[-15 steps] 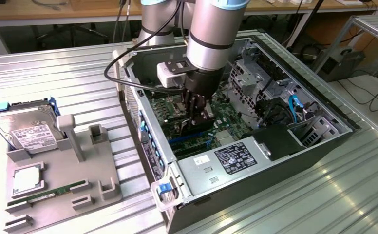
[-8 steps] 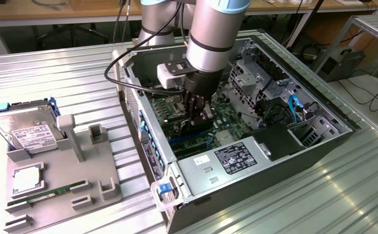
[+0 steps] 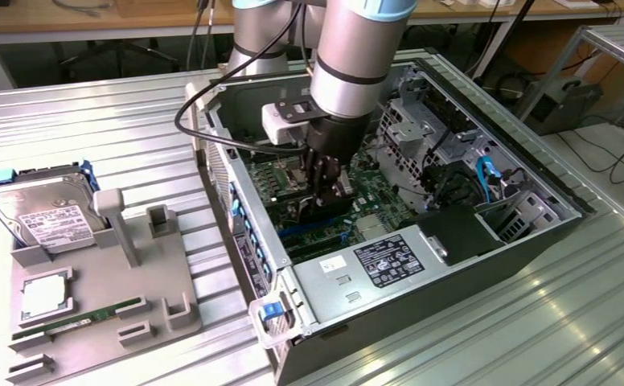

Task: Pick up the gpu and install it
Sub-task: 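Insert the gpu into the slot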

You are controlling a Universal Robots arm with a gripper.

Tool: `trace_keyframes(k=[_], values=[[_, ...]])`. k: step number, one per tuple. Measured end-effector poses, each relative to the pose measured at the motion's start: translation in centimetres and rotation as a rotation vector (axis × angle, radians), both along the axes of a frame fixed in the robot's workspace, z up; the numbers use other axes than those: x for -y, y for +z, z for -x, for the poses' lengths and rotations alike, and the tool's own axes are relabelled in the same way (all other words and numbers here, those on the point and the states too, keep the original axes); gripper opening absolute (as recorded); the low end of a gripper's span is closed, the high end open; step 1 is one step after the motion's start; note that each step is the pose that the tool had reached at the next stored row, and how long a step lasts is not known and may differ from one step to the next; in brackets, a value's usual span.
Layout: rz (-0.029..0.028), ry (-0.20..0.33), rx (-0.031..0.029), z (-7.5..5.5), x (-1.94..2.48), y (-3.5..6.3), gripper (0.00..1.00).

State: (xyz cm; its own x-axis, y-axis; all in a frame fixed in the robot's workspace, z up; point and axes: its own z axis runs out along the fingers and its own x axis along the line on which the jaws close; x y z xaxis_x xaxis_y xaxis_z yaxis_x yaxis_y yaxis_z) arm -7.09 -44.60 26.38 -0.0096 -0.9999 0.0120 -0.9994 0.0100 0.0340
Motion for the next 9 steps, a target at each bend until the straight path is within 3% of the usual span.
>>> trace_keyframes(k=[6,9], values=[[-0.0001,-0.002,0.0009,-0.02,0.0,0.18,0.26],[0.0008,-0.002,0.0068,0.06,0.0,0.14,0.26]])
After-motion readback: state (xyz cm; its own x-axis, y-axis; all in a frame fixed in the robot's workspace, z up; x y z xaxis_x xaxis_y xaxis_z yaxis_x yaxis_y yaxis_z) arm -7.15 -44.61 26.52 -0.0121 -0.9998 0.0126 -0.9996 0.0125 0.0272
